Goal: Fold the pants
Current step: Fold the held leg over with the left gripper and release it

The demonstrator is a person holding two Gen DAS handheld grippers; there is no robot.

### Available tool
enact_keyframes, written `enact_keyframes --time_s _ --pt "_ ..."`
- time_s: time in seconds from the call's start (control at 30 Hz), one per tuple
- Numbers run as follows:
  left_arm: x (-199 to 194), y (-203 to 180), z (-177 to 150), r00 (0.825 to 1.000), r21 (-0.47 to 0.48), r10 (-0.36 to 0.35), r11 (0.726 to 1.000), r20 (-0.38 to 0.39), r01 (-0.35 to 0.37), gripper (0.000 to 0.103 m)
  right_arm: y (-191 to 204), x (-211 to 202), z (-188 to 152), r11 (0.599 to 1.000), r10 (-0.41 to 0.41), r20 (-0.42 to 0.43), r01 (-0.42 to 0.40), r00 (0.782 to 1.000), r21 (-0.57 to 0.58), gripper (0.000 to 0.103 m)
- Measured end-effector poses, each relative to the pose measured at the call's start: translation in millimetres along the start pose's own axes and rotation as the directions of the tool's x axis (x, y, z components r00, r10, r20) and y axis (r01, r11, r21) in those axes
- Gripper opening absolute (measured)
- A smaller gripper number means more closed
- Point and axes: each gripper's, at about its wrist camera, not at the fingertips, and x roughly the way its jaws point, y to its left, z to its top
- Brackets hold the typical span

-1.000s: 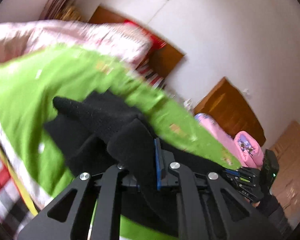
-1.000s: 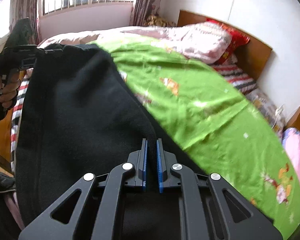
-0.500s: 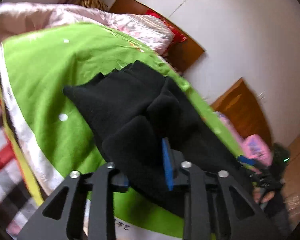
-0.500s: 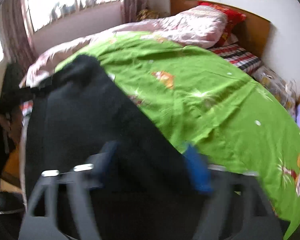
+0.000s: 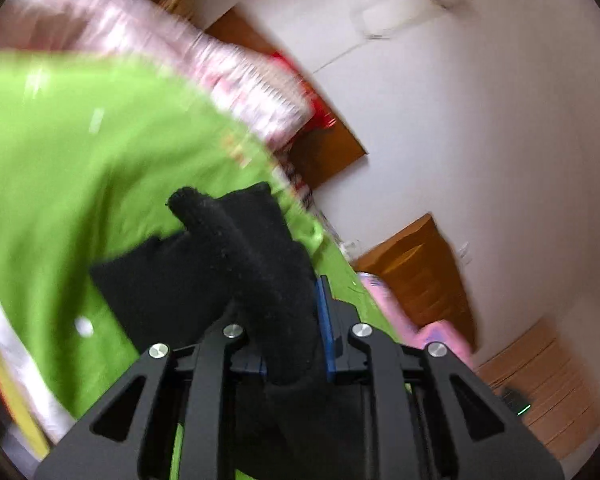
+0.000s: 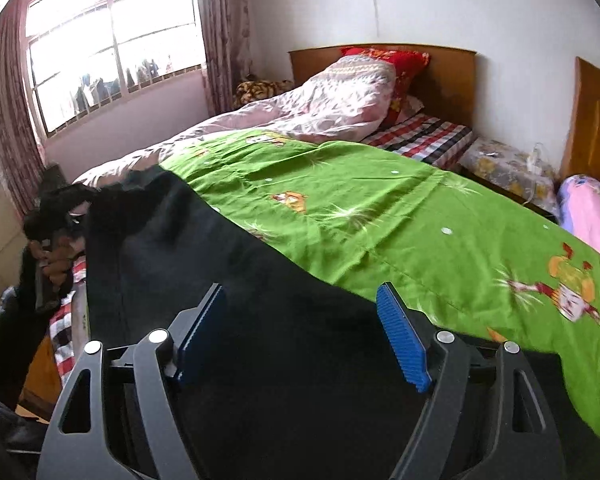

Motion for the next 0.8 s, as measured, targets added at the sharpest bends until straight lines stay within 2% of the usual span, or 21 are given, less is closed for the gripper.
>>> enact_keyframes --time_s 0.03,0.07,0.1,0.17,0.23,0.27,0.3,0.33,0.4,0.47,0.5,0.53,0.57,0.6,0.63,0.7,0.73,0.8 --pt "-11 -27 -3 0.999 0.148 0.031 0.988 0.045 -0.037 0.018 -3 -4 -4 1.0 -0.015 -0.002 0.015 1.0 0.003 0.076" --pt "-14 -39 -3 0.996 0.224 0.052 0.972 0.071 -0.067 0.019 -7 -6 -7 0.999 -0.03 -0.006 0.03 1.0 0.01 0.076" --pt "-14 -46 -2 0.994 0.259 0.079 0.961 0.081 -0.098 0.019 -11 -6 -9 0.999 -0.038 -0.016 0.039 0.999 0.021 0.076" --pt "1 -39 0 0.976 0.265 0.214 0.939 0.044 -0.218 0.019 -24 -2 -16 0.997 -0.04 -0.067 0.044 0.997 0.064 0.076" --pt "19 -14 -3 0.934 0.207 0.357 0.915 -0.021 -0.346 0.023 -34 3 -22 0.992 -0.052 -0.106 0.063 0.993 0.111 0.076" --pt "23 -2 -6 0.922 0.167 0.384 0.913 -0.051 -0.371 0.032 -38 4 -23 0.99 -0.04 -0.117 0.056 0.992 0.131 0.076" --pt "24 5 -11 0.912 0.14 0.405 0.909 -0.064 -0.393 0.049 -40 4 -24 0.988 -0.021 -0.12 0.039 0.993 0.147 0.076" --pt "21 8 -14 0.901 0.127 0.431 0.897 -0.041 -0.423 0.058 -41 3 -24 0.988 0.01 -0.118 0.009 0.993 0.156 0.076" --pt "11 5 -16 0.875 0.124 0.484 0.868 0.012 -0.481 0.083 -38 5 -22 0.988 0.068 -0.129 -0.049 0.989 0.148 0.076" --pt "1 -4 -12 0.812 0.11 0.576 0.804 0.099 -0.584 0.085 -28 12 -16 0.992 0.078 -0.145 -0.063 0.986 0.106 0.076" --pt "-10 -18 -12 0.78 0.103 0.603 0.776 0.167 -0.622 0.085 -24 15 -14 0.993 0.081 -0.15 -0.067 0.985 0.096 0.076" --pt "-16 -29 -14 0.781 0.111 0.593 0.778 0.198 -0.618 0.085 -19 24 -10 0.993 0.093 -0.158 -0.08 0.983 0.088 0.076" --pt "-19 -46 -15 0.801 0.138 0.558 0.795 0.217 -0.591 0.087 -16 31 -7 0.992 0.108 -0.164 -0.094 0.981 0.087 0.076" --pt "-16 -65 -18 0.832 0.186 0.513 0.814 0.21 -0.55 0.093 -13 38 -3 0.99 0.126 -0.171 -0.112 0.977 0.089 0.076" --pt "-10 -79 -22 0.855 0.232 0.482 0.824 0.191 -0.517 0.096 -8 49 1 0.986 0.157 -0.186 -0.142 0.97 0.093 0.076" --pt "13 -116 -36 0.903 0.372 0.416 0.825 0.11 -0.426 0.099 -2 65 4 0.98 0.19 -0.218 -0.173 0.957 0.095 0.076" --pt "23 -129 -46 0.911 0.425 0.404 0.814 0.078 -0.397 0.099 1 77 7 0.988 0.153 -0.234 -0.14 0.96 0.07 0.076" --pt "43 -150 -72 0.921 0.499 0.389 0.796 0.011 -0.342 0.1 -2 77 13 0.991 0.125 -0.203 -0.113 0.971 0.071 0.075"
